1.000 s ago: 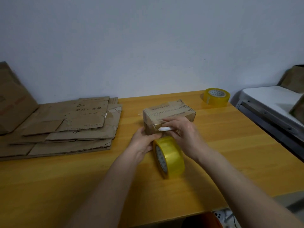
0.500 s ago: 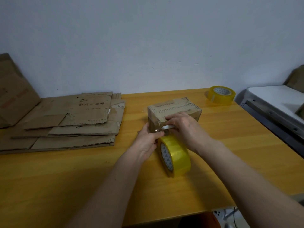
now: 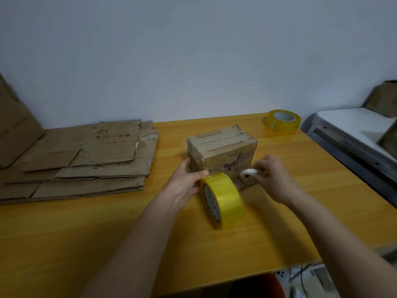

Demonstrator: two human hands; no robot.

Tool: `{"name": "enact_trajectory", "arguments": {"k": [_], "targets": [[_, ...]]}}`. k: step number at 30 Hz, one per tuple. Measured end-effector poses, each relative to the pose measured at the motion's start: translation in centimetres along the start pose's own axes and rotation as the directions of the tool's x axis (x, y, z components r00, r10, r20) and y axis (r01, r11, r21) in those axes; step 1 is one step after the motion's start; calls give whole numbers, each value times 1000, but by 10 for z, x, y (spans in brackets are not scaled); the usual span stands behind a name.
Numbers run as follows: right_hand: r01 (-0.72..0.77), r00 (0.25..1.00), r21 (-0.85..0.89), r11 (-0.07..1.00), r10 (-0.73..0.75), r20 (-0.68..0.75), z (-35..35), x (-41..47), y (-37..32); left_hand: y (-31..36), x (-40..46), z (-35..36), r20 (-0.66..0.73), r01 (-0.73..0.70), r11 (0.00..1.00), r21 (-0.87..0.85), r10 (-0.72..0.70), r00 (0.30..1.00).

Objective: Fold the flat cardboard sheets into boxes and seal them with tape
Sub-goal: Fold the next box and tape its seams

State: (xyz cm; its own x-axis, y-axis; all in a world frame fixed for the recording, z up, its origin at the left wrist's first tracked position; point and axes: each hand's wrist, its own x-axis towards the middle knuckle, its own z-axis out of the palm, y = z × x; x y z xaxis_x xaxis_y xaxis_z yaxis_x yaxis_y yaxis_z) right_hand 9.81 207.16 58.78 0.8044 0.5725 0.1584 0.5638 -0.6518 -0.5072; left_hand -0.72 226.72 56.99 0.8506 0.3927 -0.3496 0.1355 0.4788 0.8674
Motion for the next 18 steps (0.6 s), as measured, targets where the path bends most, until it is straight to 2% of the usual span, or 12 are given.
{"name": "enact_trajectory", "arguments": {"k": [3, 5, 6, 8, 9, 11, 12, 14, 16, 18], "targets": [[-230, 941, 57, 972, 207, 268, 6, -13, 23, -1, 0, -1, -21, 0, 1000, 16, 0, 1000], [-312, 914, 66, 948, 280, 294, 9, -18, 29, -1, -1, -1, -27, 7, 1000, 22, -6, 1000], [-308, 919, 9, 951, 295, 263, 9, -16, 29, -1, -2, -1, -29, 10, 1000, 25, -10, 1000], [-210, 972, -168, 963, 224, 70, 10, -10, 20, -2, -2, -1, -40, 16, 999, 31, -15, 999], [-117, 992, -192, 975, 106, -64, 10, -5, 11, -2, -2, -1, -52, 20, 999, 37, -18, 998], [125, 964, -129, 984, -151, -220, 10, 7, -17, -3, -1, 0, -78, 29, 998, 50, -25, 997], [230, 944, -85, 970, -243, -223, 12, 15, -32, -3, -1, 0, -87, 32, 998, 51, -27, 996], [349, 930, -18, 937, -349, -117, 20, 31, -57, -3, -2, 1, -90, 34, 998, 46, -30, 995], [341, 940, 11, 940, -341, -21, 30, 43, -70, -3, -4, 0, -78, 33, 998, 59, -28, 997], [275, 961, 75, 958, -273, -37, 35, 52, -72, -3, -6, -4, -64, 24, 996, 81, -19, 998]]}}
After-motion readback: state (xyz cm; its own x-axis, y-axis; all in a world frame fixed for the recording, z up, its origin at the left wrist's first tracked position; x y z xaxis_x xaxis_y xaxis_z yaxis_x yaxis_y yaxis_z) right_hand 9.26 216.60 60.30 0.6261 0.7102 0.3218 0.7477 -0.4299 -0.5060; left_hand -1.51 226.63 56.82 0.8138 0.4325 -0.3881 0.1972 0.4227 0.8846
